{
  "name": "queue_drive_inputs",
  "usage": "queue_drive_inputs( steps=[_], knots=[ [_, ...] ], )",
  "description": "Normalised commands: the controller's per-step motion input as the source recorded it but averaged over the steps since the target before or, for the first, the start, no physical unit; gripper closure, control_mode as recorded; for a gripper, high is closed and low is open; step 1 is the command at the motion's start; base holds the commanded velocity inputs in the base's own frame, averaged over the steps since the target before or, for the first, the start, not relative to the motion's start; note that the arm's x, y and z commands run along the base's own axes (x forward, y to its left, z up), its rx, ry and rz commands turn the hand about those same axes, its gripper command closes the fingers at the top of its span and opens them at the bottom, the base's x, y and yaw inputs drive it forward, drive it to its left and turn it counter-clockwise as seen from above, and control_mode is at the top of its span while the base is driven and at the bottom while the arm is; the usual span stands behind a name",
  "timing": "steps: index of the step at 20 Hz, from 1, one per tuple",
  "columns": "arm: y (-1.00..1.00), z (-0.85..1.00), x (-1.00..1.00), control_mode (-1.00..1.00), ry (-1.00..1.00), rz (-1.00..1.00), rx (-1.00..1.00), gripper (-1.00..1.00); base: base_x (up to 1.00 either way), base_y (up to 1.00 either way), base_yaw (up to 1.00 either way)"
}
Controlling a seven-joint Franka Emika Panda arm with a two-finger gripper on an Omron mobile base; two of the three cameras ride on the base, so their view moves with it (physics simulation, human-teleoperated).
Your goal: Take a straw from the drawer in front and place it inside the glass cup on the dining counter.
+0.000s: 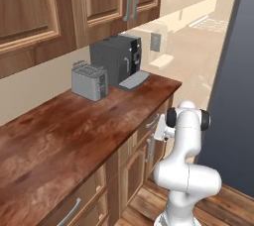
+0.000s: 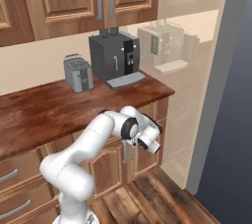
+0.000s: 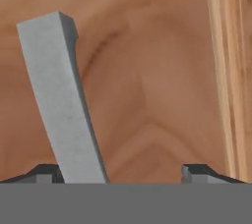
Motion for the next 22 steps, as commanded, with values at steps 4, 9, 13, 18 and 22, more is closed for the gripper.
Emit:
queue_drive_inputs(
  steps=[4,9,13,18,22],
  knots=[
    [0.43,0.19,0.00,-1.00,0.00,0.00,-0.05,1.00,0.00,0.00,0.00],
    [0.26,0.28,0.00,-1.00,0.00,0.00,-0.05,1.00,0.00,0.00,0.00],
    [0.06,0.33,0.00,-1.00,0.05,0.00,-0.02,1.00,0.00,0.00,0.00],
    [0.00,0.03,-0.02,-1.00,0.07,-0.02,-0.01,1.00,0.00,0.00,0.00],
    [-0.63,0.00,-0.33,-1.00,0.00,-0.01,-0.01,1.00,0.00,0.00,0.00]
  ],
)
